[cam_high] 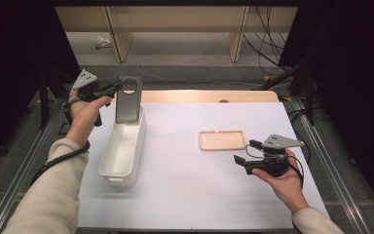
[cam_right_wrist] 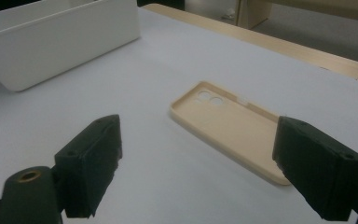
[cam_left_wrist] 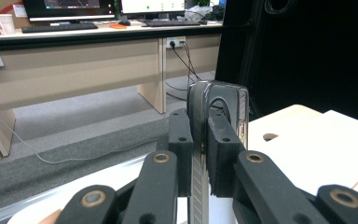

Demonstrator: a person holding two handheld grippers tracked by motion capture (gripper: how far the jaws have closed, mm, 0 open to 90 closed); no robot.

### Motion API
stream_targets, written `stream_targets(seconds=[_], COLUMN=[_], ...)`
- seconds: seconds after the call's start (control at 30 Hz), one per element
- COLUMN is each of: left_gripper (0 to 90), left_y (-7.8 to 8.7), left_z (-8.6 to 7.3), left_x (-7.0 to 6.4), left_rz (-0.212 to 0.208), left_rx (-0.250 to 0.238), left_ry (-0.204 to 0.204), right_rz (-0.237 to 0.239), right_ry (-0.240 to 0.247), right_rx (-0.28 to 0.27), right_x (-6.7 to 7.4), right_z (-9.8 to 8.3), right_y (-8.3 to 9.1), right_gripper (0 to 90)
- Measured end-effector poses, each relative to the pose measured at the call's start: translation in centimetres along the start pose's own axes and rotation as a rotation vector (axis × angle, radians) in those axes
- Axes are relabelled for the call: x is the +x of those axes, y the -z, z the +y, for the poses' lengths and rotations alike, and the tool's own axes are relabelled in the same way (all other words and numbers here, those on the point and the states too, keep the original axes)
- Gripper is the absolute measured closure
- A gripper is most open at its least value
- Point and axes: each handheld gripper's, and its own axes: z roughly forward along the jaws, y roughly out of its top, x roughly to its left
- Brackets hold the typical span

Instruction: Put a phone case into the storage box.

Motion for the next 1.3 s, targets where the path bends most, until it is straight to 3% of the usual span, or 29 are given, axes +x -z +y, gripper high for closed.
stream_targets(seconds=[0.4,1.3], left_gripper=[81.6,81.6], left_y=[-0.7,-1.2], left_z=[-0.8,-1.7], left_x=[0.7,1.3], left_rz=[0.021,0.035], left_rx=[0.036,0.061], left_ry=[0.018,0.038], right_rz=[0.003,0.003], right_ry=[0.000,-0.004], right_rx=[0.001,-0.008], right_x=[0.0,-0.1], right_z=[0.0,0.0], right_y=[0.0,0.0], right_gripper=[16.5,16.5])
